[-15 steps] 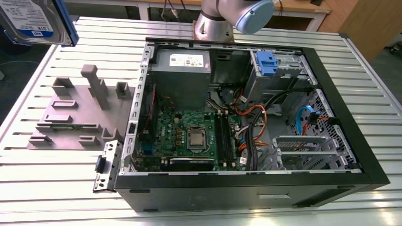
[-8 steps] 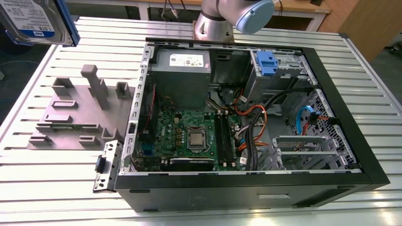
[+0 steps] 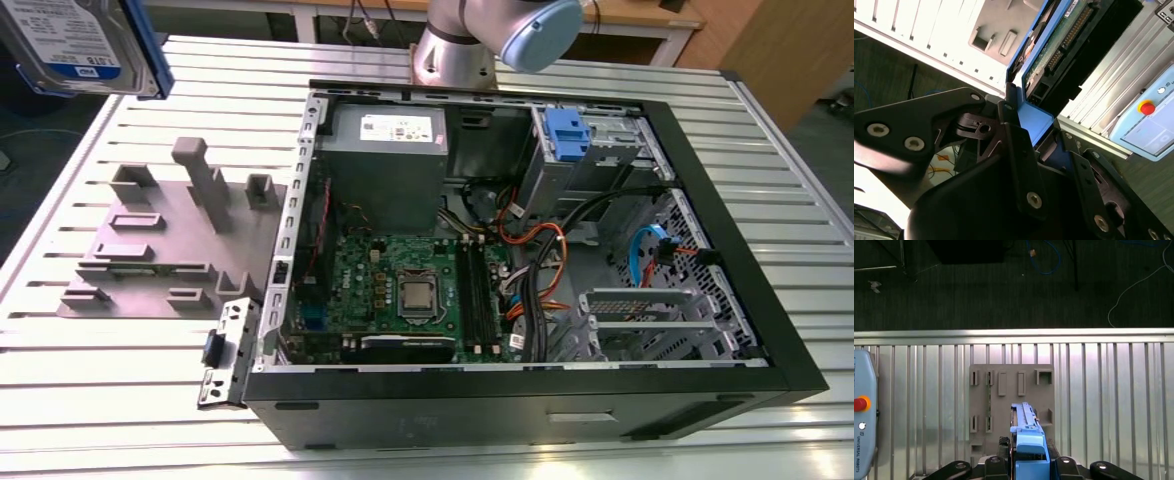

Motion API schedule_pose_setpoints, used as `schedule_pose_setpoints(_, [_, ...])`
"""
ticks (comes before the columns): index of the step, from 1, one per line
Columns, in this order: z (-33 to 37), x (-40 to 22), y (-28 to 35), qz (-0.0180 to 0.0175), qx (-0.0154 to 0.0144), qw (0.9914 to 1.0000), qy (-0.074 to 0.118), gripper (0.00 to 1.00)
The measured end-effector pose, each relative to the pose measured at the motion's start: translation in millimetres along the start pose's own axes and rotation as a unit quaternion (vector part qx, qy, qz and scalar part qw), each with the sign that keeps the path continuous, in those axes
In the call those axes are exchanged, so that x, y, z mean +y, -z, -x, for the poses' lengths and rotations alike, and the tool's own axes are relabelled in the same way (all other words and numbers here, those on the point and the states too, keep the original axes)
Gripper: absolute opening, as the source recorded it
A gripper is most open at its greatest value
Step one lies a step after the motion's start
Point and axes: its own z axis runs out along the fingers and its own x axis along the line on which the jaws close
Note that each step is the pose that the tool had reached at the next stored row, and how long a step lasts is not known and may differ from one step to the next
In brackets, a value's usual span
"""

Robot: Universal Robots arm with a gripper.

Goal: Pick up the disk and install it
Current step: 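Pick up the disk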

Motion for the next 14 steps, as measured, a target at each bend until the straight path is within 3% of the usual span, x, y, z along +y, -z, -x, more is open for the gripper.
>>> schedule_pose_setpoints(14, [-1.1, -2.9, 0.1, 0.0000, 0.0006, 1.00000, 0.000, 0.36])
